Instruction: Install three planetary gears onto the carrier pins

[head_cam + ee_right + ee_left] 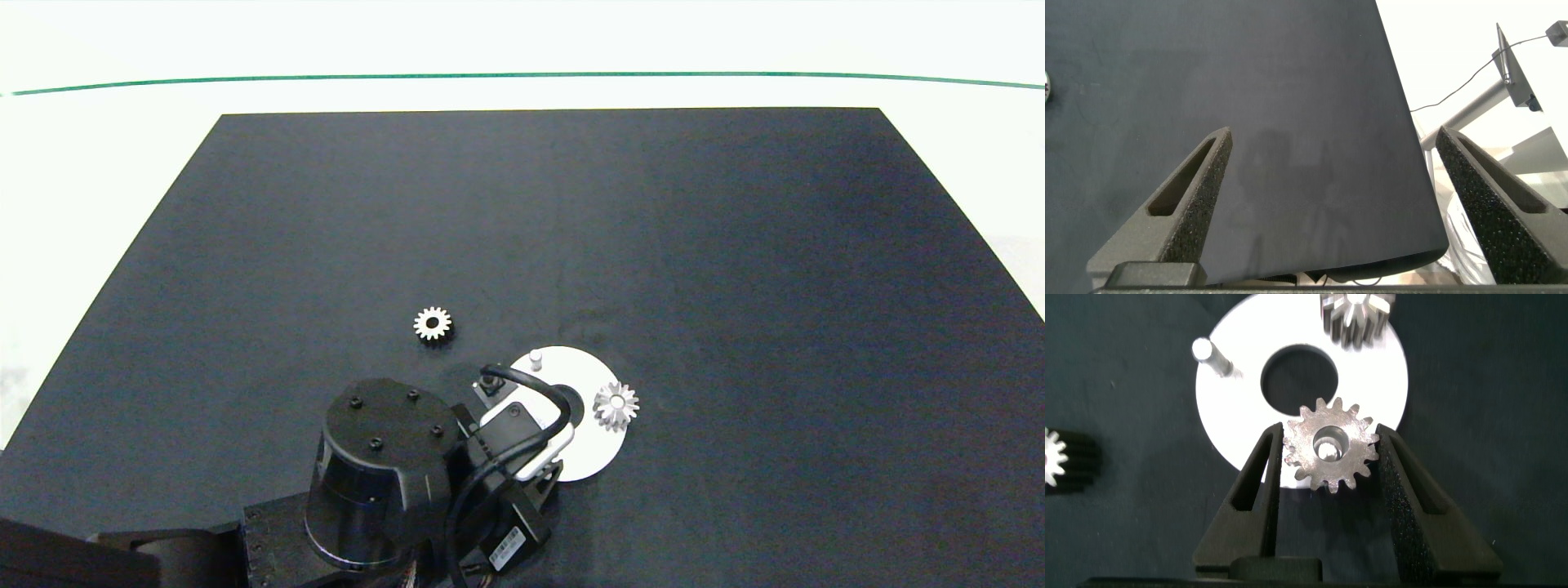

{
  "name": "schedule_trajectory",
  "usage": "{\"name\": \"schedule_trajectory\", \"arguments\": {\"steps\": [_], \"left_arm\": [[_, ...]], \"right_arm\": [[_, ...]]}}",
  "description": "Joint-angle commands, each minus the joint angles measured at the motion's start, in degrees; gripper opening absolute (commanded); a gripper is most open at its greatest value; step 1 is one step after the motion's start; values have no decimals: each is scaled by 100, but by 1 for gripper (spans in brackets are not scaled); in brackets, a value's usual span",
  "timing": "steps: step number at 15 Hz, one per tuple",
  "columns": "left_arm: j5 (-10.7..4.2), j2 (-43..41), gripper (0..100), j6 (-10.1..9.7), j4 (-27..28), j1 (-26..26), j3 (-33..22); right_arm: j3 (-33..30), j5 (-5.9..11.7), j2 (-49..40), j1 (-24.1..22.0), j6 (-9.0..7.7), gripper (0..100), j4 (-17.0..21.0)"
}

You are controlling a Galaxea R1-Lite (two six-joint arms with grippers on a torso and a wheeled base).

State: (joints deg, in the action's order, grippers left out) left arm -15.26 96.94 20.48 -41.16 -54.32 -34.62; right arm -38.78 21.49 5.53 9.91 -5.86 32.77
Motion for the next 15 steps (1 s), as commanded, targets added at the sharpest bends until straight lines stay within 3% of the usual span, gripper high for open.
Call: {"name": "schedule_trajectory", "arguments": {"steps": [1, 7, 8, 15], "left_arm": [[-12, 0, 4, 9, -24, 0, 43], [-12, 36, 4, 0, -94, 0, 61], [-12, 36, 100, 0, -103, 0, 52], [-12, 27, 100, -9, -103, 0, 43]], "right_arm": [[2, 13, 9, 2, 6, 100, 19], [-16, 13, 9, 2, 6, 100, 19], [-16, 13, 9, 2, 6, 100, 19], [-16, 13, 9, 2, 6, 100, 19]]}}
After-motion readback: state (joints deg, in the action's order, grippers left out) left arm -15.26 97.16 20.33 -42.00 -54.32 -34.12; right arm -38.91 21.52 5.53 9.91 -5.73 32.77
